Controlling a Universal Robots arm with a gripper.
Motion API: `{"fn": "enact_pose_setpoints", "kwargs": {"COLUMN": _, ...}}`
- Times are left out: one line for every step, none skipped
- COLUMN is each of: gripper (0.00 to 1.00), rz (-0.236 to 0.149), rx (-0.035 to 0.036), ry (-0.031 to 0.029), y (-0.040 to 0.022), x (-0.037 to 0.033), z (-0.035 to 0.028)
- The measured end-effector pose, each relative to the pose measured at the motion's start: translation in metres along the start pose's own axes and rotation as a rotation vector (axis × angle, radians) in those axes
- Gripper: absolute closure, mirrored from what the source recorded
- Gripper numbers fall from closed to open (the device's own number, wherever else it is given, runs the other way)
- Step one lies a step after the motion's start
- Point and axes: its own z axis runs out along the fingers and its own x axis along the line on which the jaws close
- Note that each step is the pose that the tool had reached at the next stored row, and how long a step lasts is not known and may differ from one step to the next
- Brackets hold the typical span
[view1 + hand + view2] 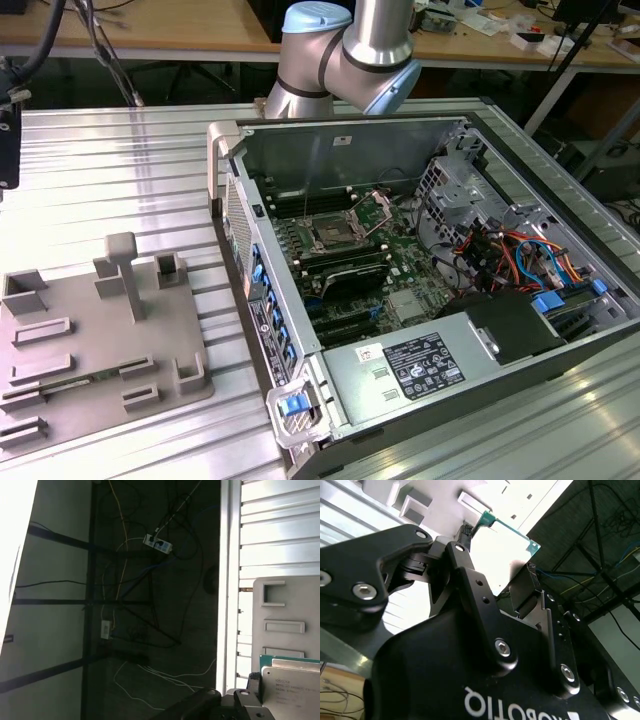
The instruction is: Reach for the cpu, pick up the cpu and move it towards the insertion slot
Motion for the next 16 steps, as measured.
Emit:
{"fn": "enact_pose_setpoints", "kwargs": {"gripper": 0.45, "rz": 0.0, "rx": 0.0, "ry": 0.0, "y": 0.0, "x": 0.0, "z": -0.0009}}
{"fn": "enact_pose_setpoints", "kwargs": {"gripper": 0.45, "rz": 0.0, "rx": 0.0, "ry": 0.0, "y": 0.0, "x": 0.0, "z": -0.0017}}
{"fn": "enact_pose_setpoints", "kwargs": {"gripper": 0.45, "rz": 0.0, "rx": 0.0, "ry": 0.0, "y": 0.0, "x": 0.0, "z": -0.0026}}
{"fn": "enact_pose_setpoints", "kwargs": {"gripper": 0.45, "rz": 0.0, "rx": 0.0, "ry": 0.0, "y": 0.0, "x": 0.0, "z": -0.0033}}
{"fn": "enact_pose_setpoints", "kwargs": {"gripper": 0.45, "rz": 0.0, "rx": 0.0, "ry": 0.0, "y": 0.0, "x": 0.0, "z": -0.0046}}
{"fn": "enact_pose_setpoints", "kwargs": {"gripper": 0.45, "rz": 0.0, "rx": 0.0, "ry": 0.0, "y": 0.0001, "x": 0.0, "z": -0.0053}}
{"fn": "enact_pose_setpoints", "kwargs": {"gripper": 0.45, "rz": 0.0, "rx": 0.0, "ry": 0.0, "y": 0.0001, "x": 0.0, "z": -0.0059}}
{"fn": "enact_pose_setpoints", "kwargs": {"gripper": 0.45, "rz": 0.0, "rx": 0.0, "ry": 0.0, "y": 0.0001, "x": 0.0, "z": -0.0066}}
{"fn": "enact_pose_setpoints", "kwargs": {"gripper": 0.45, "rz": 0.0, "rx": 0.0, "ry": 0.0, "y": 0.0001, "x": 0.0, "z": -0.0071}}
{"fn": "enact_pose_setpoints", "kwargs": {"gripper": 0.45, "rz": 0.0, "rx": 0.0, "ry": 0.0, "y": 0.0001, "x": 0.0, "z": -0.0078}}
{"fn": "enact_pose_setpoints", "kwargs": {"gripper": 0.45, "rz": 0.0, "rx": 0.0, "ry": 0.0001, "y": 0.0001, "x": 0.0, "z": -0.0084}}
{"fn": "enact_pose_setpoints", "kwargs": {"gripper": 0.45, "rz": 0.0, "rx": 0.0, "ry": 0.0, "y": 0.0001, "x": 0.0, "z": -0.009}}
{"fn": "enact_pose_setpoints", "kwargs": {"gripper": 0.45, "rz": 0.0, "rx": 0.0, "ry": -0.0001, "y": 0.0001, "x": 0.0, "z": -0.0096}}
{"fn": "enact_pose_setpoints", "kwargs": {"gripper": 0.45, "rz": 0.0, "rx": 0.0, "ry": 0.0, "y": 0.0001, "x": -0.0001, "z": -0.0102}}
{"fn": "enact_pose_setpoints", "kwargs": {"gripper": 0.45, "rz": 0.0, "rx": 0.0, "ry": 0.0, "y": 0.0001, "x": -0.0001, "z": -0.011}}
{"fn": "enact_pose_setpoints", "kwargs": {"gripper": 0.45, "rz": 0.0, "rx": 0.0, "ry": 0.0, "y": 0.0001, "x": 0.0, "z": -0.0119}}
